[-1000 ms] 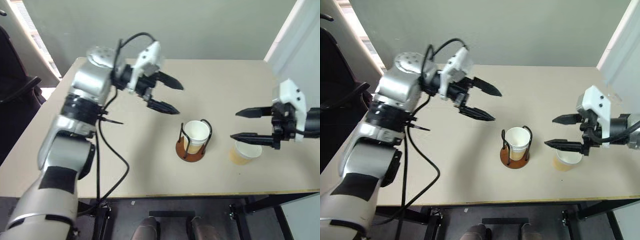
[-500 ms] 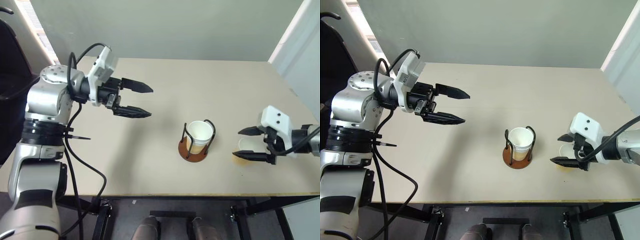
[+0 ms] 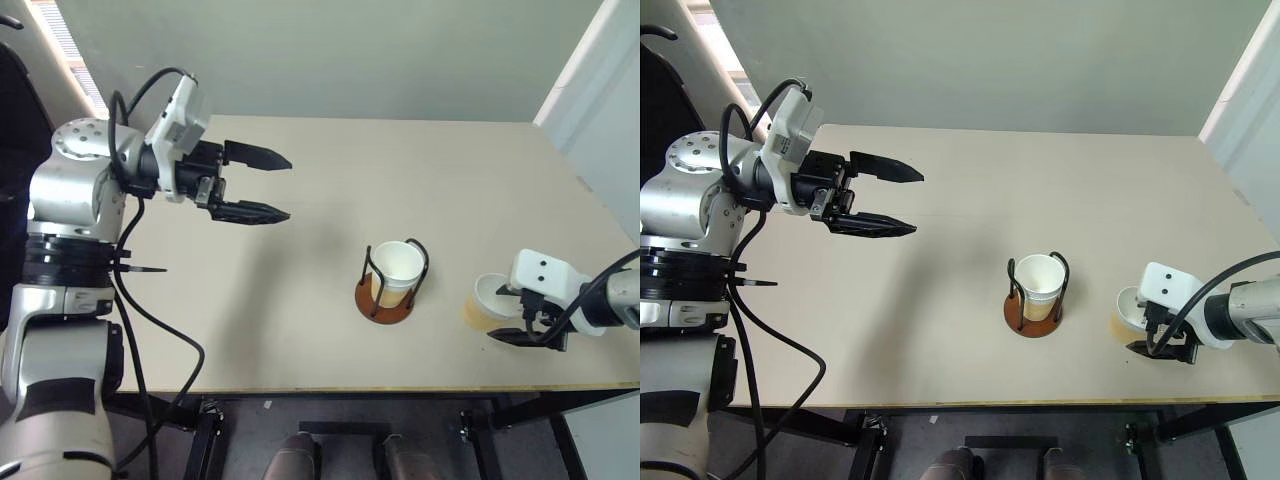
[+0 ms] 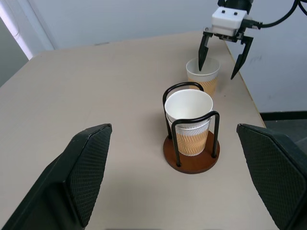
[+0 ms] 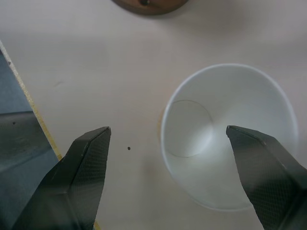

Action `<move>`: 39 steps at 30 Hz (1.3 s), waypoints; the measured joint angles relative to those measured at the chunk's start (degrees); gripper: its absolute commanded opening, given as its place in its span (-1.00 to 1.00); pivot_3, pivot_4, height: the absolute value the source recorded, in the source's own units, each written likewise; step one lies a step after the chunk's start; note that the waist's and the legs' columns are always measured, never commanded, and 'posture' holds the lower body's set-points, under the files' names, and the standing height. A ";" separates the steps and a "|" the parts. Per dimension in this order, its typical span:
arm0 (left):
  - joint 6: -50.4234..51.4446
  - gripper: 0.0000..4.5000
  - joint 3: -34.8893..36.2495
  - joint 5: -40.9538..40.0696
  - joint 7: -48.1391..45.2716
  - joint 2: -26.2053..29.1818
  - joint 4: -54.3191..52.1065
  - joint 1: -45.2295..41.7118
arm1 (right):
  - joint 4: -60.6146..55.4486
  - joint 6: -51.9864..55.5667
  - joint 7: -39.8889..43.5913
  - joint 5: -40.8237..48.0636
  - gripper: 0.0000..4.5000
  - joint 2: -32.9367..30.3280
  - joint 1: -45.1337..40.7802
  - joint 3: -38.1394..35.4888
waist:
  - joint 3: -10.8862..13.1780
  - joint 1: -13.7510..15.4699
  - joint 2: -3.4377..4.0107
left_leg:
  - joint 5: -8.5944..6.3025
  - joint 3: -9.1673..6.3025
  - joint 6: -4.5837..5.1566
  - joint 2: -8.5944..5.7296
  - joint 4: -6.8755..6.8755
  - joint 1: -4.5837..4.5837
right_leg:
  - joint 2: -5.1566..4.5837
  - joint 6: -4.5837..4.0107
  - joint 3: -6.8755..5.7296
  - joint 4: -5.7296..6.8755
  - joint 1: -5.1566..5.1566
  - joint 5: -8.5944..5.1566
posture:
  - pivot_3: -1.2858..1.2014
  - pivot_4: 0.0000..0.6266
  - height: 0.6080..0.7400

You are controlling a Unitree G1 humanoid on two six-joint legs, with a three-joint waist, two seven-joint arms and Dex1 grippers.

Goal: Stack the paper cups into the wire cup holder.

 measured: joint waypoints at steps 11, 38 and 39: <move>1.25 1.00 0.74 -0.44 0.01 0.15 -0.08 -0.50 | 2.37 -3.18 1.78 -5.79 -0.70 0.69 -3.70 6.23 | 0.00 -0.03 0.00 | -0.02 0.00 0.03 0.00 -0.01 0.00 | -0.01 0.00 0.01 -0.02 -0.01 0.00 | 0.03 -0.52 1.00; 3.64 1.00 -5.41 -1.74 0.00 7.02 6.10 -5.39 | 5.94 -6.40 23.92 -8.61 -0.98 11.88 -51.26 18.04 | -0.01 -0.82 -0.03 | 0.09 -0.13 -0.16 0.07 -0.18 -0.09 | 0.10 -0.61 -0.08 0.02 -0.28 -0.24 | 0.03 -0.52 1.00; 3.56 1.00 -6.17 -1.86 0.00 7.41 6.50 -5.76 | 5.52 -6.40 24.26 -8.63 -0.98 12.23 -51.39 18.66 | -0.01 -0.80 -0.03 | 0.15 -0.15 -0.25 0.07 -0.21 -0.11 | 0.10 -0.67 -0.08 0.02 -0.31 -0.29 | 0.03 -0.52 1.00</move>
